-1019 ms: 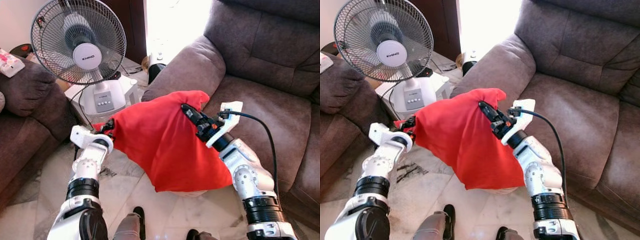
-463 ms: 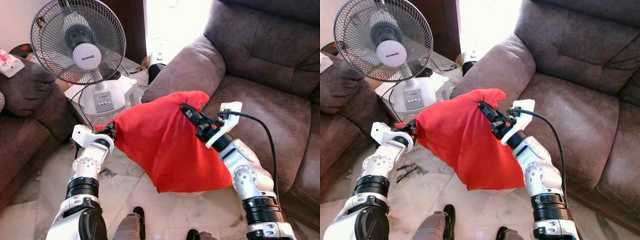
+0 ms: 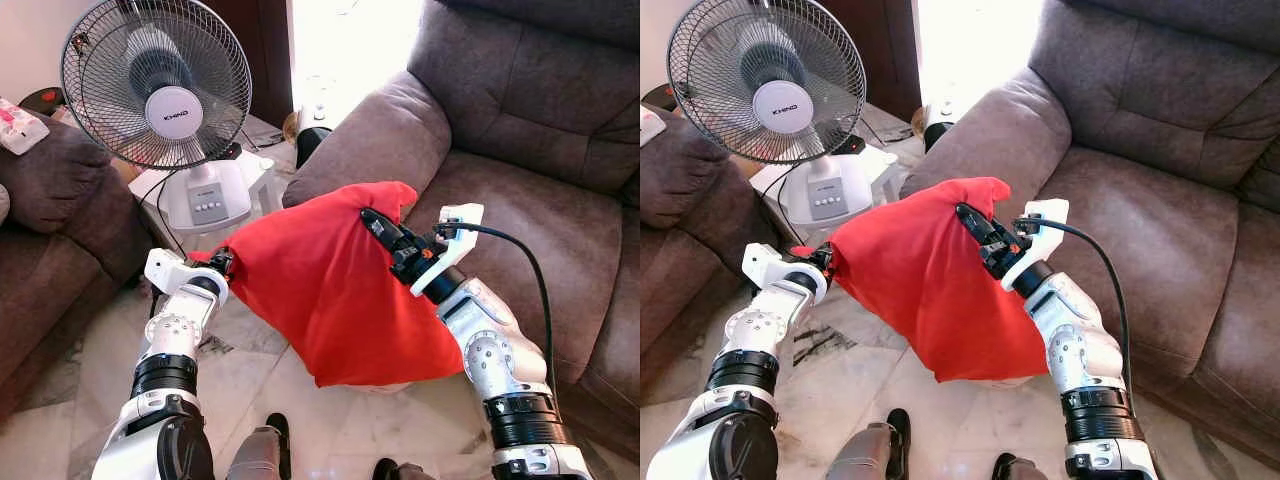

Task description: Move the pillow to the sofa from floor

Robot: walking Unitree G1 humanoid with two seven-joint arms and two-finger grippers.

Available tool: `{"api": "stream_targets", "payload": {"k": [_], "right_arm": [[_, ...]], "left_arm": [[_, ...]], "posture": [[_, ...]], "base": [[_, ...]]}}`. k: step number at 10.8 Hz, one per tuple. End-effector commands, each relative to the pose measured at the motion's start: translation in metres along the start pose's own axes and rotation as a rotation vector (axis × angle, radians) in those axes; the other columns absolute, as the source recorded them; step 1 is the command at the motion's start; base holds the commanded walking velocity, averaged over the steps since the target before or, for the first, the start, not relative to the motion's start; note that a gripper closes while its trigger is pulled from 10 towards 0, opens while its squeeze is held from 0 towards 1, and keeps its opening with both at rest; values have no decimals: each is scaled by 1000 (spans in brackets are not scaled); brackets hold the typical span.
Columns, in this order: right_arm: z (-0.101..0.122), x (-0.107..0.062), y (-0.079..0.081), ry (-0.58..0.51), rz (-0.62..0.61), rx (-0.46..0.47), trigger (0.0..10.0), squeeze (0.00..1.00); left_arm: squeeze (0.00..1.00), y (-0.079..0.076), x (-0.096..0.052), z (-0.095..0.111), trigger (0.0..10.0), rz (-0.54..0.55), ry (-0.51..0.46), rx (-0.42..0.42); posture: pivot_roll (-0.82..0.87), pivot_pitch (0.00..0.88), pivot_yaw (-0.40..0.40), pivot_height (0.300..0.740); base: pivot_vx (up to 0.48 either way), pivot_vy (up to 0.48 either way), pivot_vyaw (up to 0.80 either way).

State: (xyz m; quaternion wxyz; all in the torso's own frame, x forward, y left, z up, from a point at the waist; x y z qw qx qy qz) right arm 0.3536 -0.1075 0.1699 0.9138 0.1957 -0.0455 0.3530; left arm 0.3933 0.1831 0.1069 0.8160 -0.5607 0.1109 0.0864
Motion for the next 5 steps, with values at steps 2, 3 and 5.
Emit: {"api": "stream_targets", "payload": {"k": [2, 3, 5], "right_arm": [[31, 9, 19, -119, 98, -62, 10000, 0], [31, 9, 19, -118, 97, -63, 10000, 0], [31, 9, 19, -118, 95, -61, 10000, 0]], "left_arm": [[0, 2, -1, -2, 0, -1, 16, 23], [0, 1, -2, -2, 0, -5, 16, 24], [0, -3, -2, -3, 0, -28, 24, 31]], "posture": [[172, 182, 19, 740], [172, 182, 19, 740], [172, 182, 20, 740]], "base": [[0, 0, 0], [0, 0, 0], [0, 0, 0]]}}
Point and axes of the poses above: a point about 5 cm out from each wrist's last joint towards the gripper, its own x axis pointing out of the wrist towards the gripper, its own z axis along the axis of the wrist's last joint, y = z × x, the point moved 3 cm from there along x, pointing out of the wrist towards the gripper, and after that the axes turned 3 degrees about -x, right-handed, at the moved point
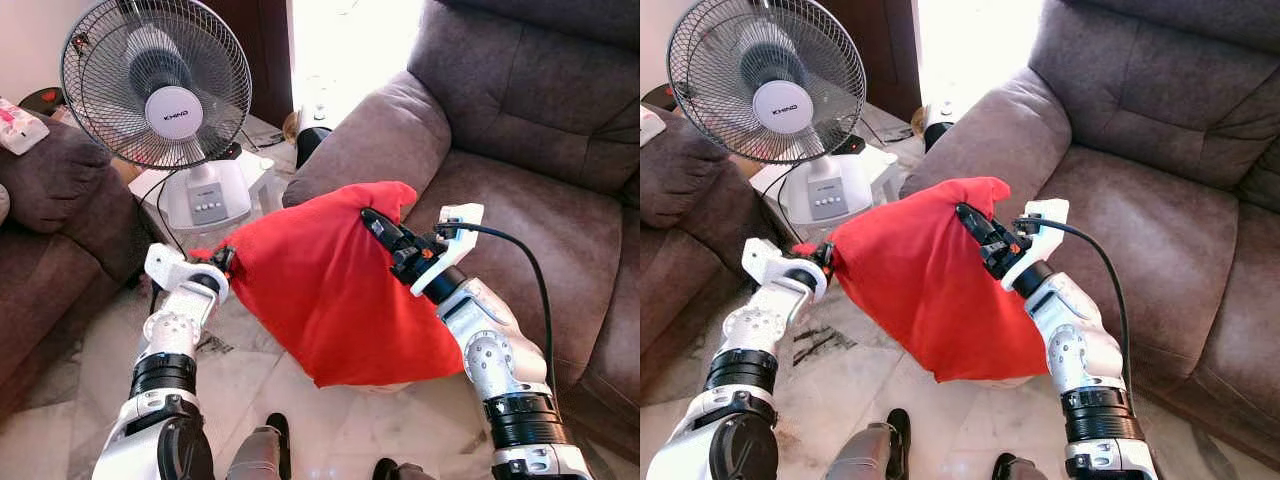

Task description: Move the pillow to the sofa from floor

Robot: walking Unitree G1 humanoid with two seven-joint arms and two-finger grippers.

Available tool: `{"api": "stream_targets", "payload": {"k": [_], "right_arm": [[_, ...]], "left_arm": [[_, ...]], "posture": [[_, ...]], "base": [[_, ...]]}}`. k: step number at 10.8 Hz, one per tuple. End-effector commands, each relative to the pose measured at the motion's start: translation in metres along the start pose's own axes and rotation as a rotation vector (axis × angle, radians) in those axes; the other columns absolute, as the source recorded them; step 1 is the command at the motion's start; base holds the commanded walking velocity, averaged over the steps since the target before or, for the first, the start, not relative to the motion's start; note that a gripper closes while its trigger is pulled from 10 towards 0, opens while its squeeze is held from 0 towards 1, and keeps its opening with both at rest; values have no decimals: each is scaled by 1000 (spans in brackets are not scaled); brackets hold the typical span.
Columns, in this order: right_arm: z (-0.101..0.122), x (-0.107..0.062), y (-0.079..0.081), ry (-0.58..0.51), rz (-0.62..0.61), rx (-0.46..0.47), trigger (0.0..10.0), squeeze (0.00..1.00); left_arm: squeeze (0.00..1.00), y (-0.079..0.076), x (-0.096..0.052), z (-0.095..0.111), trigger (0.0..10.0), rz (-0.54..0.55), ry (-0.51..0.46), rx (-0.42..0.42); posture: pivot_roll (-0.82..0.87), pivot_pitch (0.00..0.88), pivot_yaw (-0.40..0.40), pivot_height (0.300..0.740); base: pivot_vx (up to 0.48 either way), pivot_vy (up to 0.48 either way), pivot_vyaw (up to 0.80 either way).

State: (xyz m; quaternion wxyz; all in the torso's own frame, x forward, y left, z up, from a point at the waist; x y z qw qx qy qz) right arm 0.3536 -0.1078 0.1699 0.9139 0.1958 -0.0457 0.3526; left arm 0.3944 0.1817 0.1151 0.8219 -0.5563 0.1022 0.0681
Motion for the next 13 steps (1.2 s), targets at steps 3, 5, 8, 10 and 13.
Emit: {"api": "stream_targets", "payload": {"k": [3, 5, 8, 10, 13], "right_arm": [[29, 10, 19, -116, 92, -58, 10000, 0], [22, 15, 1, -90, -71, -121, 10000, 0], [13, 11, -28, -56, -352, -233, 10000, 0], [5, -1, -41, -26, -497, -378, 10000, 0], [-9, -31, -62, 19, -651, -504, 10000, 0]], "left_arm": [[0, -7, -6, -6, 0, -60, 26, 73], [0, -23, -12, 0, 10000, -119, -74, 596], [0, -45, -21, -10, 10000, -237, -104, 941], [0, -56, -28, -15, 10000, -303, -159, 1001], [0, -62, -34, -11, 10000, -325, -226, 1063]], "posture": [[174, 175, 22, 740], [176, 163, 24, 740], [180, 150, 26, 740], [180, 147, 27, 740], [185, 156, 26, 740]], "base": [[0, 0, 0], [0, 0, 0], [0, 0, 0], [0, 0, 0], [0, 0, 0]]}}
Point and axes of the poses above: a point about 5 cm out from each wrist's last joint towards the gripper, its own x axis pointing out of the wrist towards the gripper, its own z axis along the axis of the wrist's last joint, y = z × x, the point moved 3 cm from there along x, pointing out of the wrist towards the gripper, and after that the axes turned 3 degrees about -x, right-handed, at the moved point
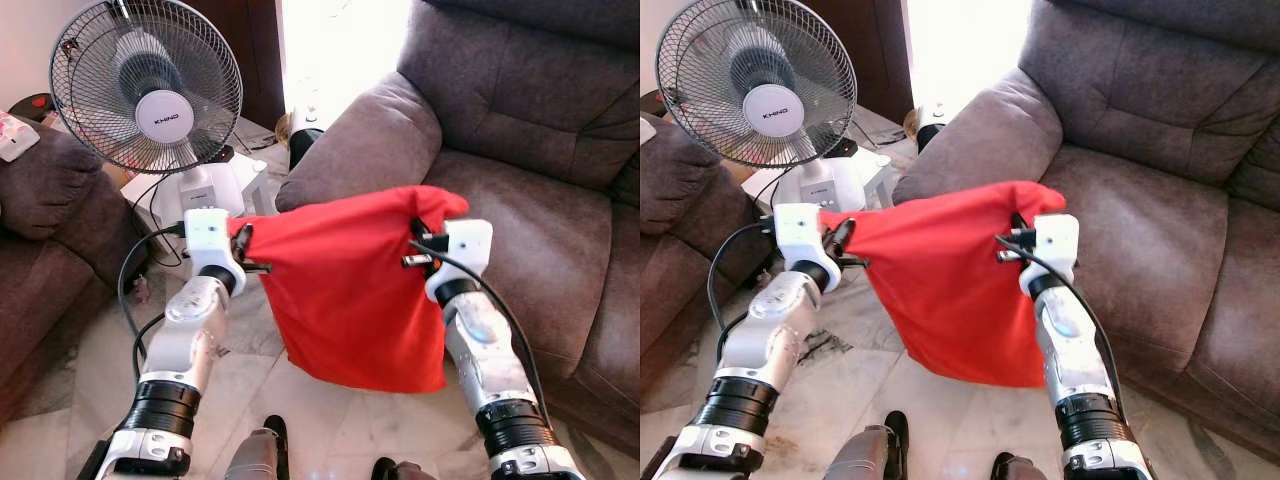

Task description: Move the pillow to the sofa from floor

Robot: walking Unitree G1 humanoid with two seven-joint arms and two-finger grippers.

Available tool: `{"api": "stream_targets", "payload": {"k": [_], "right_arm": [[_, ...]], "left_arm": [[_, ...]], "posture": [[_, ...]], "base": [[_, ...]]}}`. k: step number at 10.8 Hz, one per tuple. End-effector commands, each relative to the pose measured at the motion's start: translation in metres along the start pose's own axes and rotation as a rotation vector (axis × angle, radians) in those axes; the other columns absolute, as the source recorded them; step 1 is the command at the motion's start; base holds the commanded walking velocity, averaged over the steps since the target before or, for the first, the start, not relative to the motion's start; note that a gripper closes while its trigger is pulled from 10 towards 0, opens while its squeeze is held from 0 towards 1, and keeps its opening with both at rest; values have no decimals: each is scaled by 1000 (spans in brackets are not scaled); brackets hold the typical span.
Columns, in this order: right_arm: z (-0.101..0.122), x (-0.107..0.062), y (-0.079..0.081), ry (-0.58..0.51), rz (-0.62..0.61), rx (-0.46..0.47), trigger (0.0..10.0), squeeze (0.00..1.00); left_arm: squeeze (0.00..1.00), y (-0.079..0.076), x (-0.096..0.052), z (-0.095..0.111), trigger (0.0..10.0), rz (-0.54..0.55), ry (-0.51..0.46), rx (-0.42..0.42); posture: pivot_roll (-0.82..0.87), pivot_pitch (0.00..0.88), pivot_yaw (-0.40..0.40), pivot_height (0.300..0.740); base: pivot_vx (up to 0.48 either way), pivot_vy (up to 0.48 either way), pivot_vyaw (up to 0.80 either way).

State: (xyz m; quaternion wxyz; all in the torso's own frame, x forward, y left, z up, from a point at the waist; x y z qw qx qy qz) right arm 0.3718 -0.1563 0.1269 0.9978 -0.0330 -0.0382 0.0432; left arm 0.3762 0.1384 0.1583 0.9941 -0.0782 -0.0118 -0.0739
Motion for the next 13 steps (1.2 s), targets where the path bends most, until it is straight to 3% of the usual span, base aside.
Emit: {"api": "stream_targets", "payload": {"k": [1, 3, 4, 6, 7, 8, 9, 11, 13], "right_arm": [[1, -4, -17, -33, -83, 3, 10000, 0], [-13, -15, -16, -19, -134, 37, 10000, 0], [-22, -22, -16, 2, -156, 45, 10000, 0], [-29, -31, -18, 3, -160, 47, 10000, 0], [-26, -28, -19, -9, -165, 47, 10000, 0], [-20, -23, -17, -33, -162, 64, 10000, 0], [-22, -20, -10, -35, -141, 80, 10000, 0], [-21, -19, -9, -40, -129, 80, 10000, 0], [-25, -20, -11, -33, -123, 66, 10000, 0]], "left_arm": [[0, -2, -2, 28, 10000, -15, -131, 62], [0, -22, -3, 26, 10000, -102, -149, 137], [0, -22, -5, 18, 10000, -101, -130, 150], [0, -18, -11, 4, 10000, -80, -104, 155], [0, -18, -13, 3, 10000, -76, -107, 150], [0, -15, -15, -2, 10000, -68, -112, 199], [0, -5, -20, -11, 10000, -33, -117, 144], [0, 5, -24, -9, 10000, 11, -140, 131], [0, 10, -26, -18, 10000, 14, -118, 222]], "posture": [[189, 157, 26, 740], [191, 158, 27, 740], [184, 159, 27, 740], [182, 165, 25, 740], [178, 166, 22, 740], [179, 163, 19, 740], [178, 160, 16, 740], [179, 159, 13, 740], [179, 148, 7, 740]], "base": [[0, 0, 0], [0, 0, 0], [0, 0, 0], [0, 0, 0], [0, 0, 0], [0, 0, 0], [0, 0, 0], [0, 0, 0], [0, 0, 0]]}}
Point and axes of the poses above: a point about 5 cm out from each wrist's last joint towards the gripper, its own x axis pointing out of the wrist towards the gripper, its own z axis along the axis of the wrist's last joint, y = z × x, the point moved 3 cm from there along x, pointing out of the wrist towards the gripper, and after that the axes turned 3 degrees about -x, right-handed, at the moved point
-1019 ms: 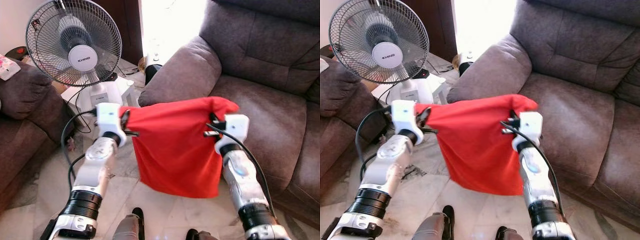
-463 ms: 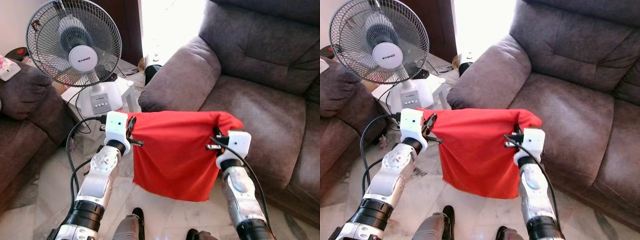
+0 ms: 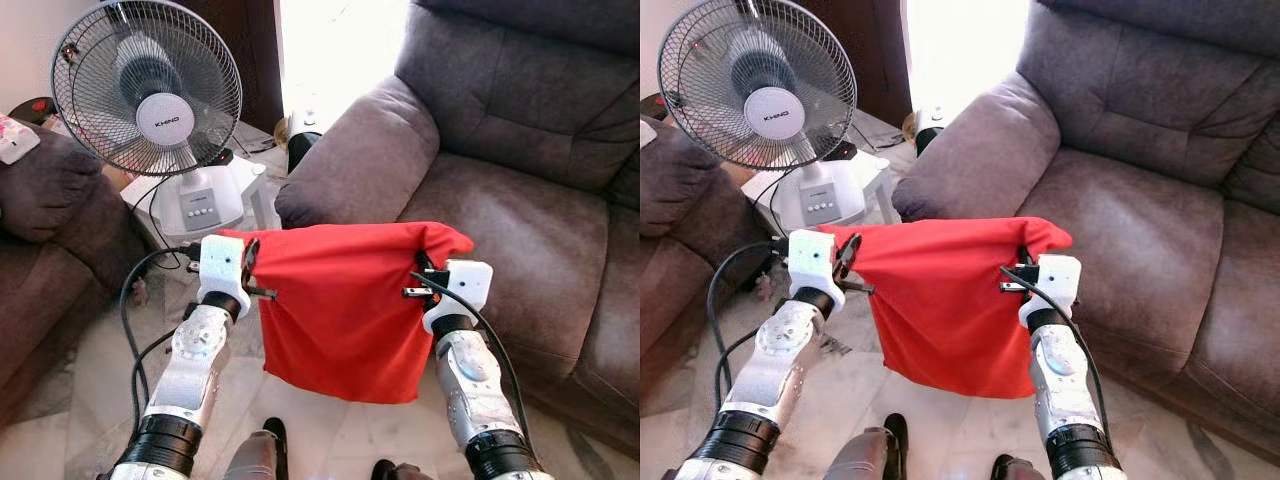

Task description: Move the pillow to the sofa from floor

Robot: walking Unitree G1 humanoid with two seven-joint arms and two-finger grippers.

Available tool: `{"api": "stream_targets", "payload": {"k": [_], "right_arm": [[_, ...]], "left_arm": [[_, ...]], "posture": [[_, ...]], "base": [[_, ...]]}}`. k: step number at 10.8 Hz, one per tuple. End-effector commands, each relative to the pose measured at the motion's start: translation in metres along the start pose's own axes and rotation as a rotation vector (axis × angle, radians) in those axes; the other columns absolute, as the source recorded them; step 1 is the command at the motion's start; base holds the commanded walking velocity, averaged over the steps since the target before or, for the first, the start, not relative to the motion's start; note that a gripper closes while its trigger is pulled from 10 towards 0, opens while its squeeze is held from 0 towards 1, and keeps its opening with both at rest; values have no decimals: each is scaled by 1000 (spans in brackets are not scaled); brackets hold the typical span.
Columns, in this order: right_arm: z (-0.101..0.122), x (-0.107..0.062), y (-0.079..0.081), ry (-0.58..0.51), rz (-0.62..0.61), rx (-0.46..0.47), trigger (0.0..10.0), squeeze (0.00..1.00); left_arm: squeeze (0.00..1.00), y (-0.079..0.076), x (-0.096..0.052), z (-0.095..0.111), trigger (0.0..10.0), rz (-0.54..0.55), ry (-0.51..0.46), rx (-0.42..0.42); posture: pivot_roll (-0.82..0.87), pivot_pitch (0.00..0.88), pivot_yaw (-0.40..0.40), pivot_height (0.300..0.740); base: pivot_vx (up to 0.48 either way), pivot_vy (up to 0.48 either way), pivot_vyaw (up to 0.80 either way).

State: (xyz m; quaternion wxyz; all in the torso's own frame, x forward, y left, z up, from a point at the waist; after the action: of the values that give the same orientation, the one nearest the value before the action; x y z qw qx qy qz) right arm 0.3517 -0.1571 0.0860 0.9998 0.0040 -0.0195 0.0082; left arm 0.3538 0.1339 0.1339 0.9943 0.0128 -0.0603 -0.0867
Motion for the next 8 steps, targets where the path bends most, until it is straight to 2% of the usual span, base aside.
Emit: {"api": "stream_targets", "payload": {"k": [1, 2, 3, 5, 8], "right_arm": [[13, 1, -20, -65, -71, -3, 10000, 0], [16, -3, -25, -97, -84, 3, 10000, 0], [15, -6, -24, -106, -78, 6, 10000, 0], [9, -13, -25, -100, -84, 1, 10000, 0], [16, -17, -24, -136, -60, -24, 10000, 0]], "left_arm": [[0, 15, -4, 5, 10000, 52, -37, 47], [0, 13, -6, 15, 10000, 50, -95, 47], [0, 11, -8, 18, 10000, 55, -122, 68], [0, 4, -15, 12, 10000, 52, -131, 106], [0, 9, -31, 10, 10000, 75, -139, 124]], "posture": [[178, 147, 7, 740], [169, 134, 9, 740], [167, 127, 11, 740], [168, 103, 13, 740], [166, 68, 11, 740]], "base": [[0, 0, 0], [0, 0, 0], [0, 0, 0], [0, 0, 0], [0, 0, 0]]}}
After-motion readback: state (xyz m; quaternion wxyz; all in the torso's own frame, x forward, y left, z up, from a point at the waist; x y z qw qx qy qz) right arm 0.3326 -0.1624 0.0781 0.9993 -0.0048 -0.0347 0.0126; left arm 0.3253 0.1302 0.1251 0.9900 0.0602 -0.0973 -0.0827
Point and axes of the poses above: a point about 5 cm out from each wrist's last joint towards the gripper, its own x axis pointing out of the wrist towards the gripper, its own z axis along the axis of the wrist's last joint, y = z × x, the point moved 3 cm from there along x, pointing out of the wrist towards the gripper, and after that the axes turned 3 degrees about -x, right-handed, at the moved point
